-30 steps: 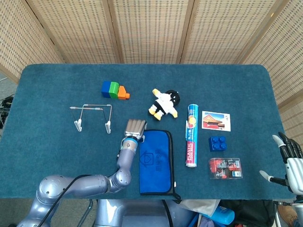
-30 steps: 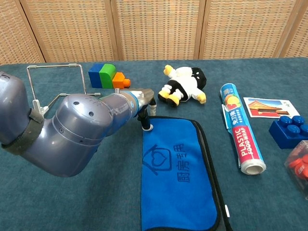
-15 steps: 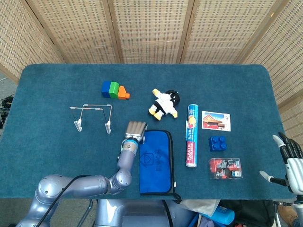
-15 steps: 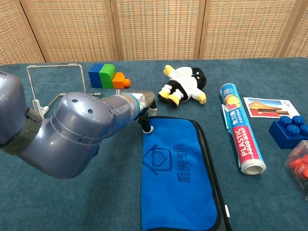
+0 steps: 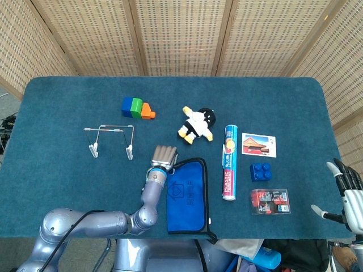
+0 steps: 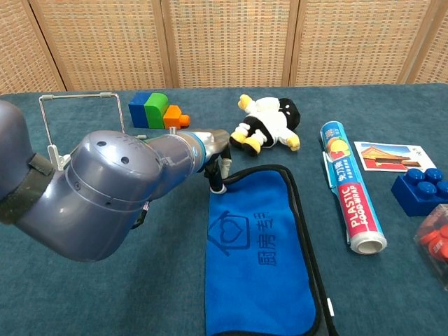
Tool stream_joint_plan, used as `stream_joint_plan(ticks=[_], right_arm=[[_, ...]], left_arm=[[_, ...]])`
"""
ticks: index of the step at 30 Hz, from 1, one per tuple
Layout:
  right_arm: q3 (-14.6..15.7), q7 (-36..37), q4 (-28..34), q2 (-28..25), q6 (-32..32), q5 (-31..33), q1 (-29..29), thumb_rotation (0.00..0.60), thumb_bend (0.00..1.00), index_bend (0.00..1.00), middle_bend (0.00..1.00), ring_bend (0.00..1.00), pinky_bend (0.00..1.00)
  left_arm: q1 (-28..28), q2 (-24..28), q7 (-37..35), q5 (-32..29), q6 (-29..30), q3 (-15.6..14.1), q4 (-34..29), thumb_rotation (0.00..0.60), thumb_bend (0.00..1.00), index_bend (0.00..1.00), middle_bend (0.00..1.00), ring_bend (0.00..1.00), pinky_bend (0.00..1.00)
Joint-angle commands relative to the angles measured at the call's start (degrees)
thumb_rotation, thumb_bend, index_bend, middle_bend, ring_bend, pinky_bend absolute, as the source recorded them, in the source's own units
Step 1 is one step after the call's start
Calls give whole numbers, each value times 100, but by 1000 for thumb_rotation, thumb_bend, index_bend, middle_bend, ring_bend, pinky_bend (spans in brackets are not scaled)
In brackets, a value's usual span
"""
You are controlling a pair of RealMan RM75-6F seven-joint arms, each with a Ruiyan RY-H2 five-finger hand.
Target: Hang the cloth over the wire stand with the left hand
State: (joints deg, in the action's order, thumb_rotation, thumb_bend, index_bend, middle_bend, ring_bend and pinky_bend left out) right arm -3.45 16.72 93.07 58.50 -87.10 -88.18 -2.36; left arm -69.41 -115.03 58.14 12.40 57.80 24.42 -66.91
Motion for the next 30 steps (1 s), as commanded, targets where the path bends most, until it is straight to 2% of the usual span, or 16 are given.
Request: stream_joint_plan(ticks=[1, 2, 7, 11, 15, 17, 26, 27, 30], right_arm=[[4, -1, 7, -5, -5, -9, 2, 600, 0, 9, 0, 0, 0], [5, -4, 8, -6, -11, -12, 4, 600, 0, 9, 0, 0, 0], [12, -13, 15, -9, -27, -27, 11, 600, 0, 9, 0, 0, 0], [20, -27, 14, -14, -15, -30, 9, 600, 0, 9, 0, 0, 0], [34, -43, 15, -24, 14, -41, -2, 600, 0, 9, 0, 0, 0], [37, -45, 15, -25, 16, -44, -3, 600, 0, 10, 0, 0, 0], [45, -47, 25, -33, 15, -51, -1, 600, 0, 10, 0, 0, 0], [42, -43, 29, -34, 5, -51, 1, 600, 0, 10, 0, 0, 0], [40, -47, 33, -35, -7, -55, 3, 600, 0, 10, 0, 0, 0]], left_arm=[[6, 34, -8, 50, 48, -24, -61, 600, 395, 729, 875, 849, 966], [8, 43, -6, 67, 65, -37, -80, 600, 420, 728, 875, 850, 965], [24, 57, -39, 164, 83, -98, -102, 600, 669, 729, 874, 850, 964], [43, 48, -93, 263, 52, -159, -73, 600, 779, 733, 874, 850, 963], [77, 91, -234, 453, 13, -180, -96, 600, 975, 750, 875, 850, 963], [98, 120, -293, 536, 9, -194, -133, 600, 1000, 757, 876, 850, 963], [195, 440, -619, 1048, 129, -160, -596, 600, 1000, 767, 879, 850, 963], [186, 610, -676, 1282, 249, -86, -759, 600, 1000, 770, 879, 850, 963], [244, 950, -717, 1410, 379, -2, -1144, 600, 1000, 778, 879, 850, 962]])
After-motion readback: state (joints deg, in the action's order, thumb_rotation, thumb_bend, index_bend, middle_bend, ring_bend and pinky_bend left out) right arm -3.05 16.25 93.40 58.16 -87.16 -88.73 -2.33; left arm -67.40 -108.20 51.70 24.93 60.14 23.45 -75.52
